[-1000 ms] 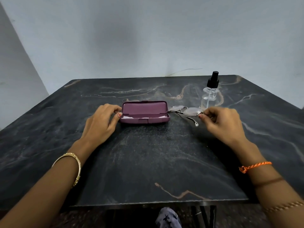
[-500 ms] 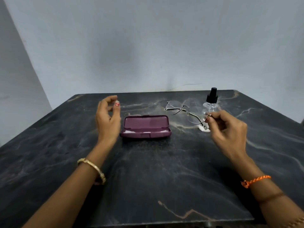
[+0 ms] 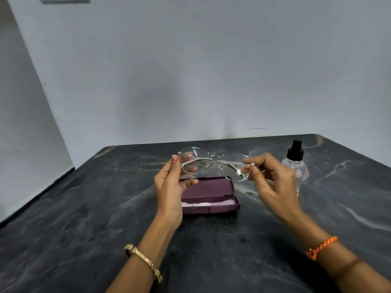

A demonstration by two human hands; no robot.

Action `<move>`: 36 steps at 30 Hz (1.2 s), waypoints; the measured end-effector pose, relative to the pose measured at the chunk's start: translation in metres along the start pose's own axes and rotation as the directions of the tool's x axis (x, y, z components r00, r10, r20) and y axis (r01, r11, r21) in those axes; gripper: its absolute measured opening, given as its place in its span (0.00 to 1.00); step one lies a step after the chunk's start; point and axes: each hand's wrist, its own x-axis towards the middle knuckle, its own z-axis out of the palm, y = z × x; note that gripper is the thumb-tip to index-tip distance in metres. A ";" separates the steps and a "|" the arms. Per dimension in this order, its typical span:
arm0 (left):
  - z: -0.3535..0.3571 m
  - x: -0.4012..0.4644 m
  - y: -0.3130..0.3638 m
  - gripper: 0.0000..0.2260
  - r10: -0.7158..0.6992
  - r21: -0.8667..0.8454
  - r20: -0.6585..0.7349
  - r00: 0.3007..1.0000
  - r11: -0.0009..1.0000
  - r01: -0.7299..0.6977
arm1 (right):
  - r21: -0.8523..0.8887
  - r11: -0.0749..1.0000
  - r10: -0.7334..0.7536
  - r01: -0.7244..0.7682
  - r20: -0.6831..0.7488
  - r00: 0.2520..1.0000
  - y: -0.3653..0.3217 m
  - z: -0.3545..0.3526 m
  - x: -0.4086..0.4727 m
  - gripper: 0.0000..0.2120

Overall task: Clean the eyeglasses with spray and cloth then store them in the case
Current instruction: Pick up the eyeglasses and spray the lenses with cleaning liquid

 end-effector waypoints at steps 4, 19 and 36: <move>0.007 -0.004 0.006 0.08 -0.039 -0.067 0.084 0.996 0.997 0.045 | 0.089 0.995 0.056 -0.051 -0.046 0.997 0.002 -0.009 -0.002 0.13; 0.006 -0.007 0.010 0.16 -0.163 -0.347 0.426 0.890 0.879 0.327 | 0.670 0.681 0.415 -0.295 -0.022 0.909 -0.002 -0.008 0.008 0.07; -0.002 0.002 0.028 0.12 0.148 -0.093 0.407 0.902 0.988 -0.120 | 0.120 0.993 0.051 -0.018 -0.276 0.960 -0.007 -0.018 0.010 0.08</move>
